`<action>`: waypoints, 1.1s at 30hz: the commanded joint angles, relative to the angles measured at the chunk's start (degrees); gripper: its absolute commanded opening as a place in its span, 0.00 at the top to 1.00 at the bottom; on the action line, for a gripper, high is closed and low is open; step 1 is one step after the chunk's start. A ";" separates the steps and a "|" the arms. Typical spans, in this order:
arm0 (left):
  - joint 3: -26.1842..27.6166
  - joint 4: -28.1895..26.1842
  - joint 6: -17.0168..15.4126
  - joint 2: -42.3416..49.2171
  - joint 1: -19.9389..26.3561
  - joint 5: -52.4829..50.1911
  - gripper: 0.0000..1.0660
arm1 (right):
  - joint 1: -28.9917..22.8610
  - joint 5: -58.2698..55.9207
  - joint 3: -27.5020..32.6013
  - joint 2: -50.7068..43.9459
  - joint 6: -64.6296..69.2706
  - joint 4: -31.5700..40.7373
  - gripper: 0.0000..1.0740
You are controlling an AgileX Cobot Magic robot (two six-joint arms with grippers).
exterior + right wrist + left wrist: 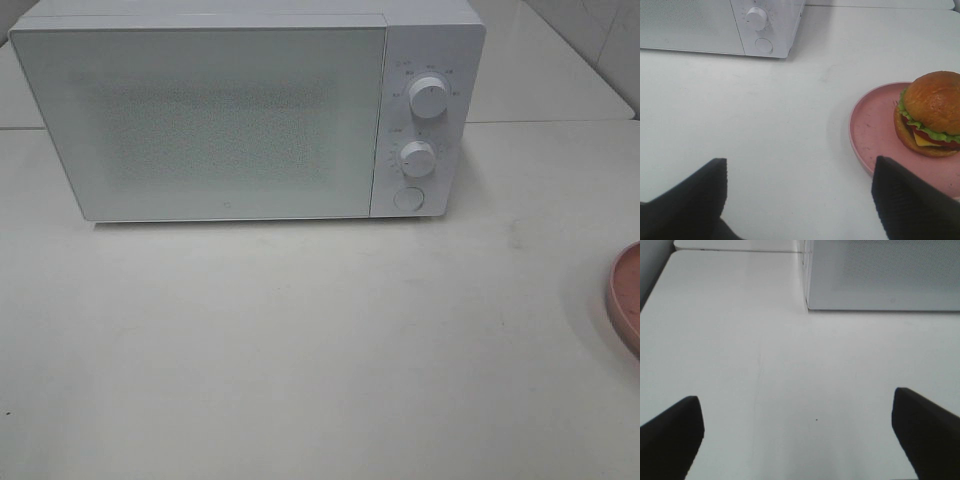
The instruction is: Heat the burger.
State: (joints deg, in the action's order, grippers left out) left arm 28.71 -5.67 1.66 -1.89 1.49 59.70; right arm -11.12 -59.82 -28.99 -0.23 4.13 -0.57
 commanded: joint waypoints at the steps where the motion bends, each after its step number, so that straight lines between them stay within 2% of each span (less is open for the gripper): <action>1: -0.11 -0.17 -0.40 3.27 1.49 -0.34 0.10 | 0.40 0.40 -0.06 -1.60 -0.40 -0.40 0.29; 4: -0.23 -0.46 -0.46 3.61 3.72 -0.34 0.10 | 0.40 0.40 -0.06 -1.60 -0.40 -0.40 0.29; 33: -0.23 -0.46 -0.46 3.67 3.72 -0.34 0.10 | 0.40 0.40 -0.06 -1.09 -0.40 -0.40 0.29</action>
State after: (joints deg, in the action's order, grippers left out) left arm 28.71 -5.84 1.66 0.23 5.10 59.70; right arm -11.12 -59.82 -28.99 -0.23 4.13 -0.57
